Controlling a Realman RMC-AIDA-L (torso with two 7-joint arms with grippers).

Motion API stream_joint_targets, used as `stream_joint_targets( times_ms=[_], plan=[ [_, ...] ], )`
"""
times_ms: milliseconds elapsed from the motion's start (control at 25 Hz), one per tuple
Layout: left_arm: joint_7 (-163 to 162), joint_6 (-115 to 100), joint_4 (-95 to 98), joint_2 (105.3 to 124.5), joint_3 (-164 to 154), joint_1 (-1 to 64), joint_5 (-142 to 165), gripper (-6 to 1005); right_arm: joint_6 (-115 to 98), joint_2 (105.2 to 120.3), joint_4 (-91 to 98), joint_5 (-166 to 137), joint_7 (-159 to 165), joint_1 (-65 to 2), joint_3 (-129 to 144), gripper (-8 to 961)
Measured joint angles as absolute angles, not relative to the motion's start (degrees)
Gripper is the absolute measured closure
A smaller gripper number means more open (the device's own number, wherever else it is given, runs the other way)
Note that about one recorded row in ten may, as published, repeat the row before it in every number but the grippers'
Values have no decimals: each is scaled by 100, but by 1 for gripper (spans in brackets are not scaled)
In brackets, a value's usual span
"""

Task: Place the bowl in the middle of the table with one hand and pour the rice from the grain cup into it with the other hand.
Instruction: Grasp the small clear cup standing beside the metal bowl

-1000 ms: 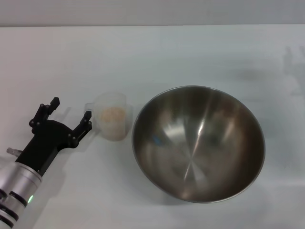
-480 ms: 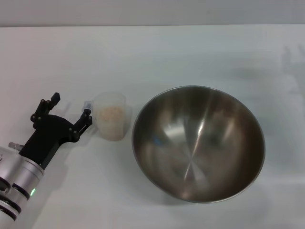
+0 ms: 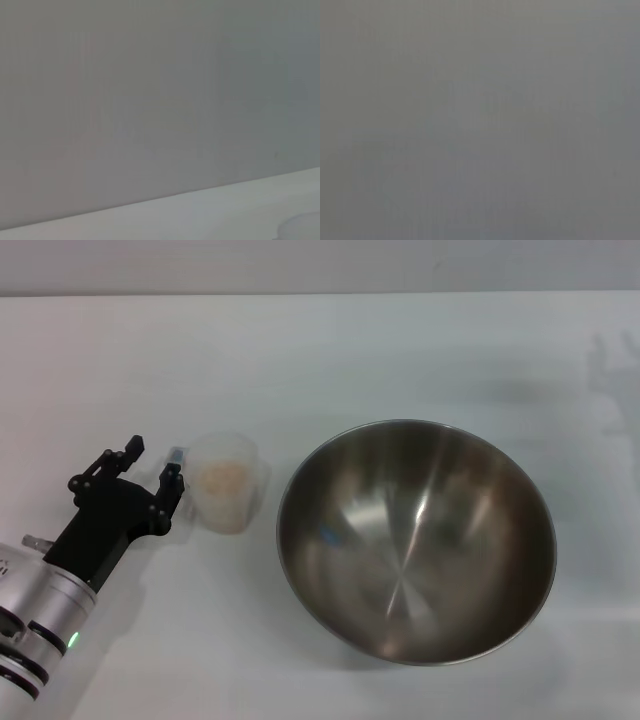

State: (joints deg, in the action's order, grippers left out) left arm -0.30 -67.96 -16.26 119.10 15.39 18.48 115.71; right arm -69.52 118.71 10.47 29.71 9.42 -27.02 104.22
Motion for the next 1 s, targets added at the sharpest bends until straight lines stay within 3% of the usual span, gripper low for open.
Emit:
stream_joint_targets(
  times_ms=[640,1000],
  plan=[
    [-59,-6837,-1658,11909,1537,1910,11613,931,-6925,11872,1037,2969,940,-2692,10413,593],
    [122,-7378,-1707,11909,1613,1935,11578,945,-6926,11874,1019,2971,940,-2687,10413,593]
  ],
)
